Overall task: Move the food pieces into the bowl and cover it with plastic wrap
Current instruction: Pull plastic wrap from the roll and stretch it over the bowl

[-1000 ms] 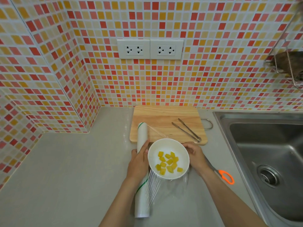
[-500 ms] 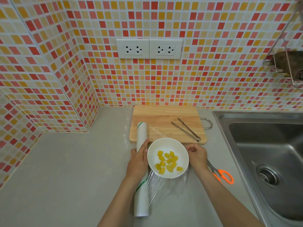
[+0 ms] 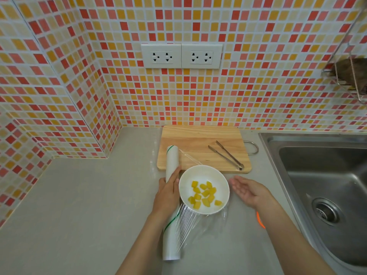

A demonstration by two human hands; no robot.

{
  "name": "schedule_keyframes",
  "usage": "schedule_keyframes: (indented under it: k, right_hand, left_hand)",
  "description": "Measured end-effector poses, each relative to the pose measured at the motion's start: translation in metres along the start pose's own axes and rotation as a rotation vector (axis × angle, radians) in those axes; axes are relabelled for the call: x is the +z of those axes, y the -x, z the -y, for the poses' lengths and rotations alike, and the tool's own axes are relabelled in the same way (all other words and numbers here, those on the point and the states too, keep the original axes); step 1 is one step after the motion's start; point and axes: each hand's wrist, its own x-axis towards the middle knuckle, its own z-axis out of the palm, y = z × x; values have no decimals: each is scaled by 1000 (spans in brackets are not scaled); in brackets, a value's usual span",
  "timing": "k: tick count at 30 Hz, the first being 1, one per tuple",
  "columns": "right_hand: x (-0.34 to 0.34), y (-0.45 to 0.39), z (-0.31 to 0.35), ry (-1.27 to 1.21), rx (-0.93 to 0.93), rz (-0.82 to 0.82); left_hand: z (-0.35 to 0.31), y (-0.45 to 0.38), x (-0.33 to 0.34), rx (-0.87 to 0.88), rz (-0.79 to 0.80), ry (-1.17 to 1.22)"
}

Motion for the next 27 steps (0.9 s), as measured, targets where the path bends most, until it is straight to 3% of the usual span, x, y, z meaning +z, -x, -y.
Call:
schedule_keyframes:
  k: [3, 5, 15, 18, 24, 27]
  right_hand:
    - [12, 9, -5, 176, -367, -6]
    - [26, 20, -20, 301, -488, 98]
    - [39, 15, -58, 314, -348, 190]
    - [31, 24, -53, 650, -594, 155]
    - [19, 29, -33, 1801, -944, 361]
    - [19, 27, -30, 1909, -946, 345]
  left_hand:
    - [1, -1, 1, -5, -11, 3]
    - [1, -1, 2, -11, -14, 1]
    - [1, -1, 2, -24, -30, 19]
    - [2, -2, 2, -15, -18, 22]
    - [-2, -2, -3, -18, -8, 52]
    - [-2, -5, -7, -25, -49, 98]
